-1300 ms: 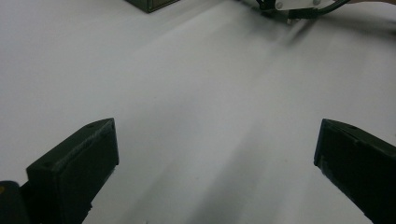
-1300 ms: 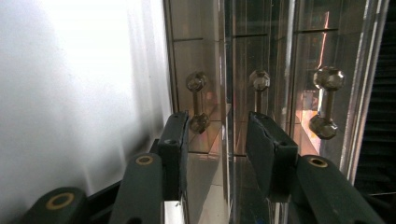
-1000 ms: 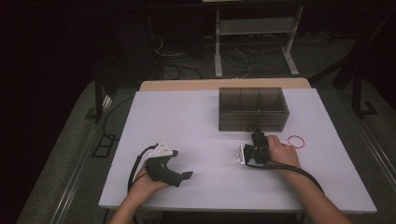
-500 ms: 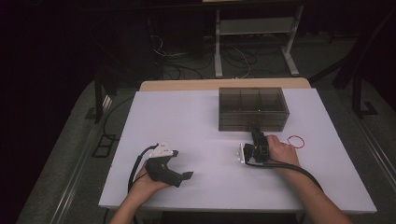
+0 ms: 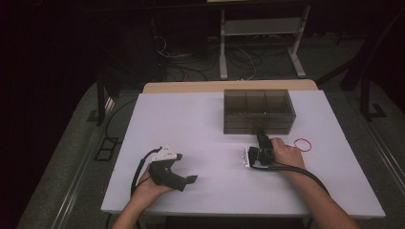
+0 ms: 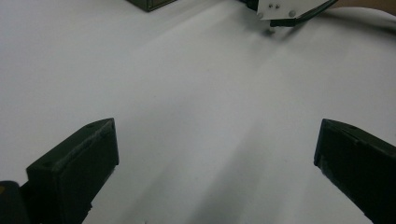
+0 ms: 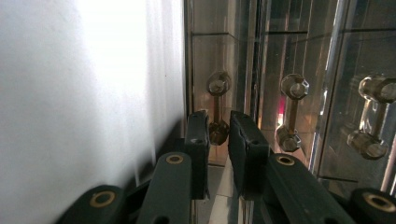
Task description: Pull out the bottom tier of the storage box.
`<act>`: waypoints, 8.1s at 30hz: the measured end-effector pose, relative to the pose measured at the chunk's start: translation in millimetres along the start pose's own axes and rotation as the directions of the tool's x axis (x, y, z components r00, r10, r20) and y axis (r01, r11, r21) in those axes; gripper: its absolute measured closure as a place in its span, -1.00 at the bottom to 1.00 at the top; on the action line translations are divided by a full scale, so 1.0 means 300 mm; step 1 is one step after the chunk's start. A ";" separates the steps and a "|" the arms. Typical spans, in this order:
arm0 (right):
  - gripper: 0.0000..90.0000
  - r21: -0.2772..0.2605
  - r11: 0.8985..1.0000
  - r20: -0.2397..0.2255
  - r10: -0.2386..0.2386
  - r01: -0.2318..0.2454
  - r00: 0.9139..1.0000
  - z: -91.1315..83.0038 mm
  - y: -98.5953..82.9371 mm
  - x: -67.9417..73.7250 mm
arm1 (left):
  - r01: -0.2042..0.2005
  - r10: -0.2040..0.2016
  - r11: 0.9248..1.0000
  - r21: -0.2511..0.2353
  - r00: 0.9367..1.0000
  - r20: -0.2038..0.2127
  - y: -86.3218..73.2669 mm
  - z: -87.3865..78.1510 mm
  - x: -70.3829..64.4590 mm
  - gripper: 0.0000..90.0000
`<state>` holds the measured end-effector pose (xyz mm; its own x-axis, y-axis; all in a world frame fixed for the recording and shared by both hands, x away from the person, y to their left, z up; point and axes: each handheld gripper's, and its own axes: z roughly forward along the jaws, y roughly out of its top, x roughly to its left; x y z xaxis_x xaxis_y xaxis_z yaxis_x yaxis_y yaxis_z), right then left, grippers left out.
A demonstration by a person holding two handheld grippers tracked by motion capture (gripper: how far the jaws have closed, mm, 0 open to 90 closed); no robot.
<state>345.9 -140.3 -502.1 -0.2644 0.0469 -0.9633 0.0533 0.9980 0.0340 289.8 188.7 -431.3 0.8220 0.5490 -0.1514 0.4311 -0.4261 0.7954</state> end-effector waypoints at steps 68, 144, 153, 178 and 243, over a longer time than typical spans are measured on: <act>0.76 -0.026 0.999 -0.016 -0.022 0.021 1.000 -0.101 -0.010 0.012 | 0.006 -0.006 1.000 -0.005 1.000 -0.002 -0.001 -0.006 0.002 -1.00; -0.44 -0.044 0.992 -0.025 0.120 -0.121 0.992 -0.221 -0.032 -0.041 | 0.007 -0.007 1.000 -0.014 0.999 -0.032 -0.001 -0.010 0.009 -1.00; -0.64 -0.040 0.981 -0.052 0.188 -0.191 0.981 -0.219 -0.033 -0.053 | -0.001 0.001 1.000 -0.011 0.999 -0.043 -0.003 -0.009 0.009 -1.00; -0.68 -0.019 0.931 -0.154 0.358 -0.365 0.921 -0.195 -0.051 -0.086 | -0.037 0.037 0.999 -0.013 0.998 -0.055 -0.011 -0.004 0.037 -1.00; -0.68 0.271 0.408 -0.496 0.835 -0.872 0.237 -0.124 -0.232 -0.210 | -0.033 0.032 0.999 -0.018 0.998 -0.050 -0.008 -0.005 0.028 -1.00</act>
<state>323.0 -211.1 -433.9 -0.4959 0.8658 -0.0672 0.5135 0.3548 0.7813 294.9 195.5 -433.6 0.8156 0.5705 -0.0966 0.3973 -0.4310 0.8102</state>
